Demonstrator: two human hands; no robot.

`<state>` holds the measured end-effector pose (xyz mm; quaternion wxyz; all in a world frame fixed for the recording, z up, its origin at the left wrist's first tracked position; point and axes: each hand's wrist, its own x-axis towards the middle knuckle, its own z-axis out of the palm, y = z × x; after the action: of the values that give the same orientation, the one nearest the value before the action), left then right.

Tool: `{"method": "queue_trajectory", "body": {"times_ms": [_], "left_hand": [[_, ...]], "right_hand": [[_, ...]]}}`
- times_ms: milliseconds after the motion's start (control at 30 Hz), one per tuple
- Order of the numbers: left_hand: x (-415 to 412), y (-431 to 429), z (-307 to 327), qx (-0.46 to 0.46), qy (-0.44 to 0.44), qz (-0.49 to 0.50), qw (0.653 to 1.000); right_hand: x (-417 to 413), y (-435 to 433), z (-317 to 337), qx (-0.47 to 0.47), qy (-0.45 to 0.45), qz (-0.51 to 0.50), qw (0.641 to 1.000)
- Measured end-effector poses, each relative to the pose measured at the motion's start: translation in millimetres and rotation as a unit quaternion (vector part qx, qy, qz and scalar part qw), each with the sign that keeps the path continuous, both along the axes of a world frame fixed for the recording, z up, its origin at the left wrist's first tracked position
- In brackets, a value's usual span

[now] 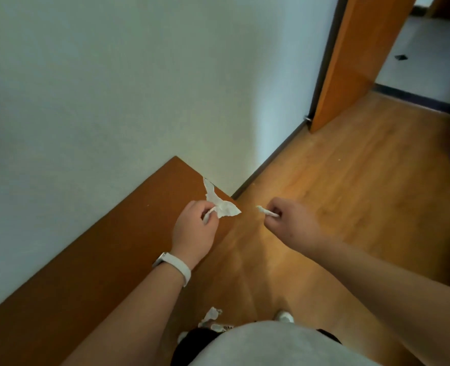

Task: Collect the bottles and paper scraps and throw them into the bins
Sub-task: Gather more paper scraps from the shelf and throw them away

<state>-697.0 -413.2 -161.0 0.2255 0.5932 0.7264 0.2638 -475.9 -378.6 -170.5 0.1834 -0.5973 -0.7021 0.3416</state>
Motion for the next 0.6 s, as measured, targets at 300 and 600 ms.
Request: {"method": "queue_trajectory", "body": {"times_ms": [300, 600], "left_hand": [[131, 64, 17, 0.016, -0.008, -0.135, 0.991], [222, 137, 15, 0.033, 0.005, -0.271, 0.962]], "right_hand": [[125, 9, 5, -0.014, 0.067, -0.161, 0.985], [207, 21, 13, -0.018, 0.084, -0.312, 0.946]]}}
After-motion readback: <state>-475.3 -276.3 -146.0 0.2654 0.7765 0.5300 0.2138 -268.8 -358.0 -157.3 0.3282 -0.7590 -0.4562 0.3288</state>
